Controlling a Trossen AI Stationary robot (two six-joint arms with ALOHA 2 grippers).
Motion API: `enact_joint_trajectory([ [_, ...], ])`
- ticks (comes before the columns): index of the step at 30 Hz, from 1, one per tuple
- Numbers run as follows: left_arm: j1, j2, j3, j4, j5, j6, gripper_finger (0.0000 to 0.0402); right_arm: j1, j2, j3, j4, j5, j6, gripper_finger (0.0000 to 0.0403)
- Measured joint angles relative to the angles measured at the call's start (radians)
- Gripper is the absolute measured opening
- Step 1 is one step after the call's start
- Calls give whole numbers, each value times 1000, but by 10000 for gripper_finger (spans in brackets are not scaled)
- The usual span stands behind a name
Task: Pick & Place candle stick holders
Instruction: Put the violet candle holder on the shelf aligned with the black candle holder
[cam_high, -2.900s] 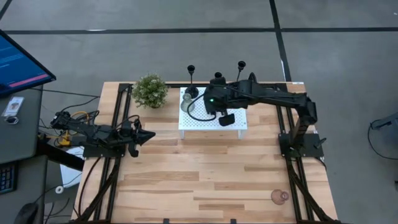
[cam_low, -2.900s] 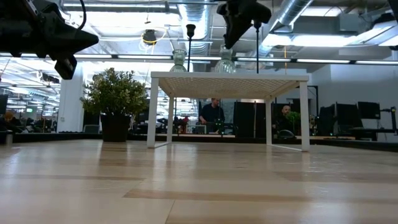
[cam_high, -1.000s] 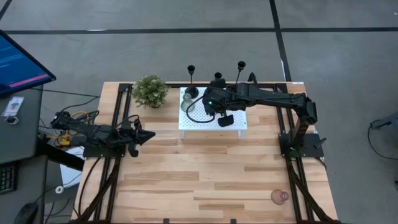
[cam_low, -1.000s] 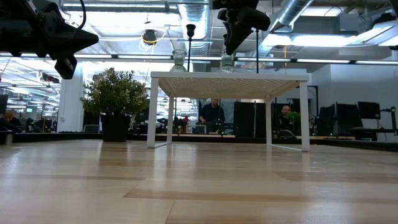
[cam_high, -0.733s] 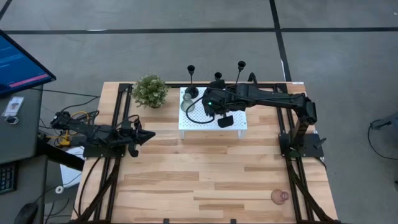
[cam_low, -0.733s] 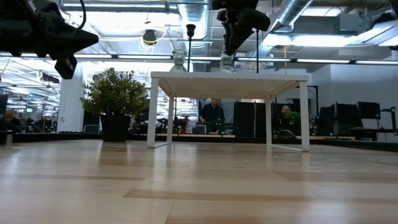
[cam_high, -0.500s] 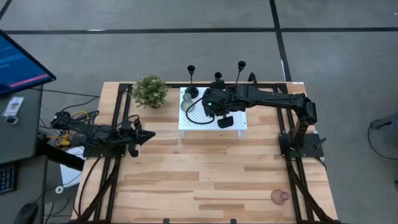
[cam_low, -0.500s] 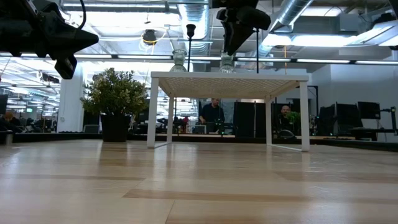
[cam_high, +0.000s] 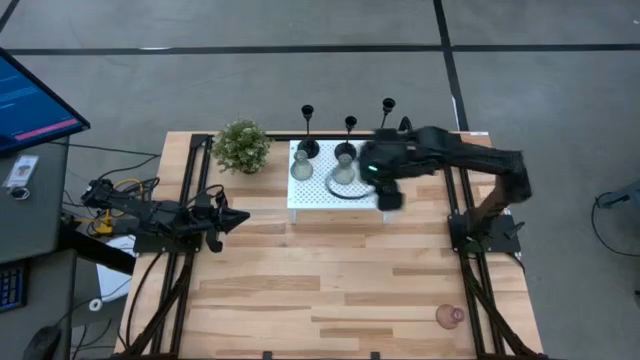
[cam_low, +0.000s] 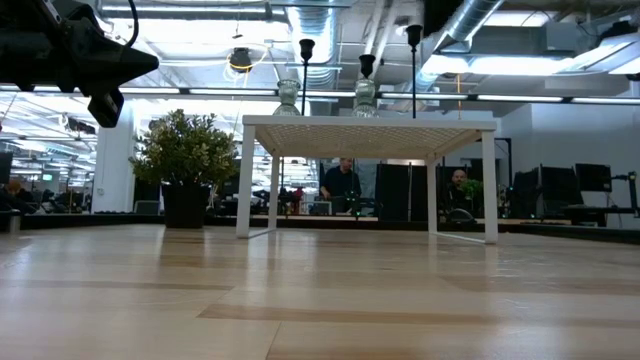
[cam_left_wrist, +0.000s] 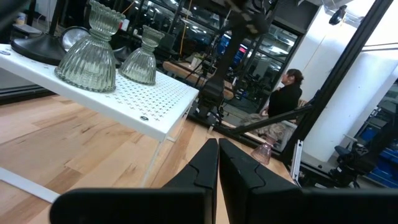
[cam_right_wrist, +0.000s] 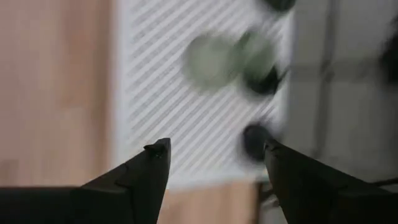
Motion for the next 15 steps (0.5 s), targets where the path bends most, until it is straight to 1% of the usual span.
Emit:
enact_joint_trajectory([
  [1, 0, 0, 0, 0, 0, 0, 12, 18, -27, -1, -48, -24, 77, 247],
  [3, 0, 0, 0, 0, 0, 0, 12, 67, -95, -35, -20, -84, 249, 244],
  [5, 0, 0, 0, 0, 0, 0, 12, 125, -169, -84, -42, -165, 402, 238],
  [7, 0, -2, 0, 2, 0, 0, 12, 193, -214, -131, -29, -171, 558, 231],
  [8, 0, 0, 0, 2, 0, 0, 12, 228, -249, -177, -27, -187, 632, 227],
  [11, 0, 9, 0, 6, 0, 0, 12, 339, -294, -282, -29, -250, 862, 215],
  [15, 0, 14, 0, 6, 0, 0, 12, 517, -365, -443, -23, -430, 1192, 202],
])
